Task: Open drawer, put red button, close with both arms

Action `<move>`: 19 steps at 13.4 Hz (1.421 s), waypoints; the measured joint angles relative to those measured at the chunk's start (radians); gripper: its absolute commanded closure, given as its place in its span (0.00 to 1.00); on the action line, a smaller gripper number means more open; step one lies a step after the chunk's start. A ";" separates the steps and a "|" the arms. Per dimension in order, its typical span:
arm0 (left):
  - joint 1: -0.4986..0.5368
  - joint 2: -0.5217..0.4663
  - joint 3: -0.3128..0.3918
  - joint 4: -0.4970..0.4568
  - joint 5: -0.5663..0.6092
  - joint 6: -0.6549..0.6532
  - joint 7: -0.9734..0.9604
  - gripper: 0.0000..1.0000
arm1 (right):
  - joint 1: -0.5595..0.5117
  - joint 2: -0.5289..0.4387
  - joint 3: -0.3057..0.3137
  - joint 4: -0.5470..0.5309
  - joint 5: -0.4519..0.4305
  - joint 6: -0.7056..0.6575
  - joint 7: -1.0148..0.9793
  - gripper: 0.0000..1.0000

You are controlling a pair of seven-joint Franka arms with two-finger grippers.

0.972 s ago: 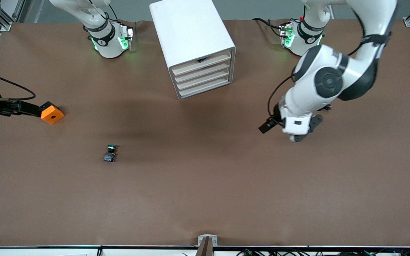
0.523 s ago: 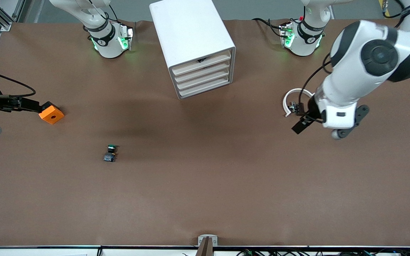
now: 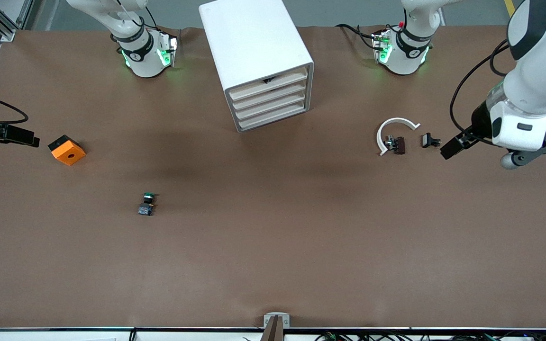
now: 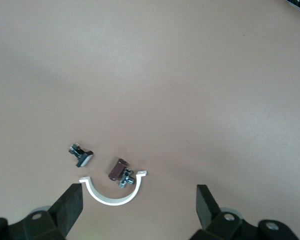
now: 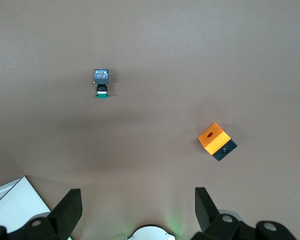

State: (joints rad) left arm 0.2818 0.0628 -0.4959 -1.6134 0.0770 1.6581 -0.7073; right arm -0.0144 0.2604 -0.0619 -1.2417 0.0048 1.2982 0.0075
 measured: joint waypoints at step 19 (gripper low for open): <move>-0.285 -0.215 0.457 -0.074 -0.067 -0.164 0.675 0.00 | -0.020 -0.100 0.004 0.048 0.000 -0.071 0.000 0.00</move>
State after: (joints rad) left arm -0.0031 -0.1527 -0.0386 -1.6877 0.0101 1.4941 -0.0325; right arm -0.0345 0.1605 -0.0574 -1.1938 0.0050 1.2270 0.0074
